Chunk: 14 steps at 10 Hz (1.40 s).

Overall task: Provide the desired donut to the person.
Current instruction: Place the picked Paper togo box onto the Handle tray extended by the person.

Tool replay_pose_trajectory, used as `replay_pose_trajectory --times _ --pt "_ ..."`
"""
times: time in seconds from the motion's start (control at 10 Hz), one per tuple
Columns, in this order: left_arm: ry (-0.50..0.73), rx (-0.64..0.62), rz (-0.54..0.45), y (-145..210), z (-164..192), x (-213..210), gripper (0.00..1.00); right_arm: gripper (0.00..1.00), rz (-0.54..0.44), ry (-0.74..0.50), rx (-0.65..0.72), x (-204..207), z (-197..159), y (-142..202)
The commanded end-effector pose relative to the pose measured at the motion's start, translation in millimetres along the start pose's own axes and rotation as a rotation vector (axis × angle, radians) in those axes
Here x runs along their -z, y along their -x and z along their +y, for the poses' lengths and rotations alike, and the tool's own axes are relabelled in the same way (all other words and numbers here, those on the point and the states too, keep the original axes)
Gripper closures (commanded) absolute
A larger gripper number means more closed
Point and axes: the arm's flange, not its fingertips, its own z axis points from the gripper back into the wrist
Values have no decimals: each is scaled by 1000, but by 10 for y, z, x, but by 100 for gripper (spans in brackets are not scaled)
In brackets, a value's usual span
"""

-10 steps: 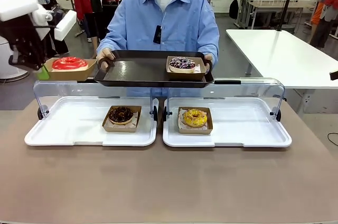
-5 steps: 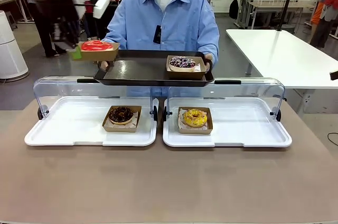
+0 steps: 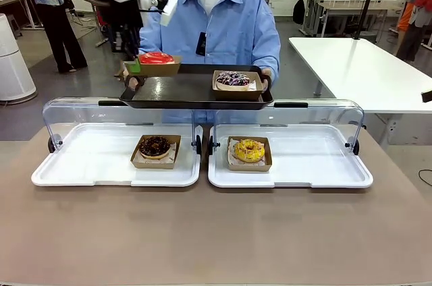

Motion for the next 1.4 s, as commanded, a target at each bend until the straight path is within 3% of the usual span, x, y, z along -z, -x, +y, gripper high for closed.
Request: replay_pose_trajectory --times 0.0,0.4,0.5,0.6,0.7,0.8,0.9,1.3 --pt "5 12 -15 -95 224 182 99 0 -9 -4 -7 -2 7 6" --pt "63 16 -8 -154 421 663 99 0 -9 -4 -7 -2 7 6" --pt "74 26 -13 -160 459 677 39 0 -9 -4 -7 -2 7 6" --pt "72 31 -12 -159 445 668 39 0 -9 -4 -7 -2 7 6" --pt "70 27 -17 -156 406 652 0 0 -9 -4 -7 -2 7 6" --pt "77 33 -16 -162 418 644 36 0 -9 -4 -7 -2 7 6" --pt "83 40 -15 -166 429 634 0 0 -9 -4 -7 -2 7 6" --pt "94 35 -14 -160 413 615 0 0 -9 -4 -7 -2 7 6"
